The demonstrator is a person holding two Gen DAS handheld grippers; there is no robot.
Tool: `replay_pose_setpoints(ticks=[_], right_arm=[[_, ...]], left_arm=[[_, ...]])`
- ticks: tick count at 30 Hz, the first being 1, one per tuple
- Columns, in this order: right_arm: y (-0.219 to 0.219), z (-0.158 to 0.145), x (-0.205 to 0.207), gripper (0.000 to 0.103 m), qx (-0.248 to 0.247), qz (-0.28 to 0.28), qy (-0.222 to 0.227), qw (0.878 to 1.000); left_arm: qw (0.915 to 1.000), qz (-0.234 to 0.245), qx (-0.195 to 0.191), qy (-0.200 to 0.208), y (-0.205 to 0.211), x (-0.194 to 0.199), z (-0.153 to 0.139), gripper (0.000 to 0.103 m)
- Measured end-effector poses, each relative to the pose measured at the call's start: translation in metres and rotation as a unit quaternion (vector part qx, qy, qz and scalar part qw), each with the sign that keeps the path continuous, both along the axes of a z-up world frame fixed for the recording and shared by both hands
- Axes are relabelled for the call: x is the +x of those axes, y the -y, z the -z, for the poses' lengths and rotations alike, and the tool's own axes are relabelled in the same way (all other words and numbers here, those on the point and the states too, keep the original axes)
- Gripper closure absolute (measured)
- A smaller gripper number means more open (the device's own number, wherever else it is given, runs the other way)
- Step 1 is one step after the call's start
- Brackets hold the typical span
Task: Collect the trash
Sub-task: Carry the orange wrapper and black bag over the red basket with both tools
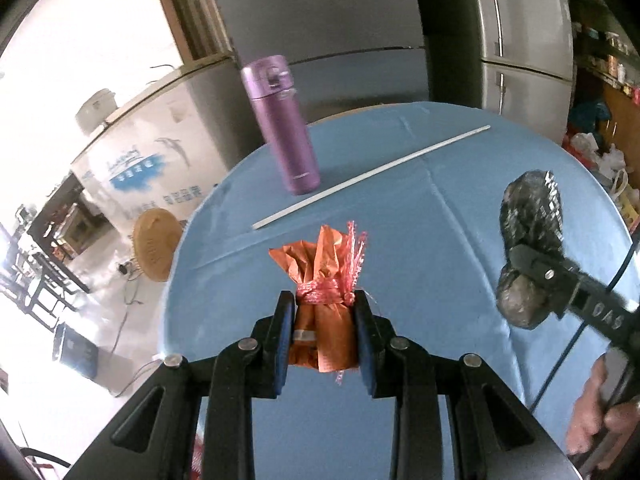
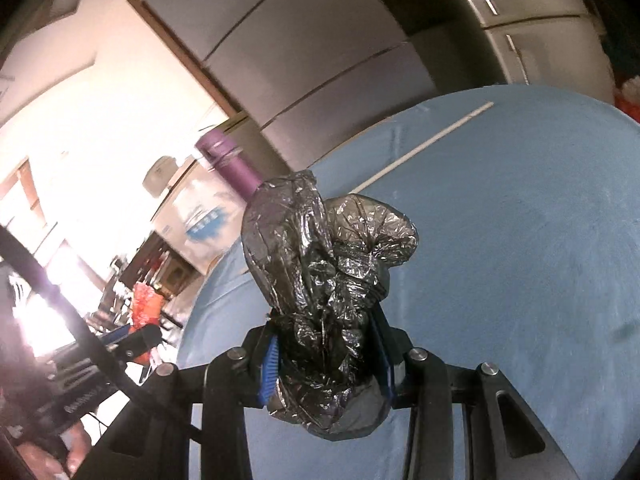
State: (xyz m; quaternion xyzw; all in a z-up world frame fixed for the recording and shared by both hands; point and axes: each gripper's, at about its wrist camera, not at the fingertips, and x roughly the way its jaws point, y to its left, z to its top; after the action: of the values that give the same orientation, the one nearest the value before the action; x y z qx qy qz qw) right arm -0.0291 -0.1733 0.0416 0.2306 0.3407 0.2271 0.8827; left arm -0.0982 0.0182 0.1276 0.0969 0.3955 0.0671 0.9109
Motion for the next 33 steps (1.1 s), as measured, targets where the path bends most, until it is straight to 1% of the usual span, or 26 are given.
replay_pose_setpoints(ticks=[4,8,11,15,22,30,33], right_arm=[[-0.01,-0.015,-0.028,0.061,-0.006,-0.016,-0.001,1.0],[-0.021,-0.021,-0.048,0.061,-0.023,-0.025,-0.004,0.999],[-0.024,-0.021,-0.06,0.061,-0.023,-0.032,-0.01,0.999],[-0.034,-0.028,-0.07,0.061,-0.034,-0.046,-0.005,0.998],[-0.05,-0.04,-0.084,0.061,-0.037,-0.066,0.007,0.997],[-0.049,-0.045,-0.093,0.061,-0.036,-0.078,0.015,0.996],[-0.05,-0.049,-0.098,0.061,-0.037,-0.082,0.021,0.996]], left_arm=[[0.9999,-0.01,-0.004,0.012,-0.016,-0.036,-0.009,0.073],[0.9994,-0.016,-0.007,0.029,-0.031,-0.065,-0.017,0.073],[0.999,-0.019,-0.007,0.04,-0.039,-0.082,-0.023,0.073],[0.9985,-0.023,-0.009,0.049,-0.048,-0.1,-0.029,0.073],[0.9975,-0.033,-0.022,0.058,-0.063,-0.124,-0.035,0.073],[0.9967,-0.039,-0.03,0.065,-0.071,-0.137,-0.038,0.073],[0.9961,-0.042,-0.027,0.072,-0.072,-0.142,-0.04,0.073]])
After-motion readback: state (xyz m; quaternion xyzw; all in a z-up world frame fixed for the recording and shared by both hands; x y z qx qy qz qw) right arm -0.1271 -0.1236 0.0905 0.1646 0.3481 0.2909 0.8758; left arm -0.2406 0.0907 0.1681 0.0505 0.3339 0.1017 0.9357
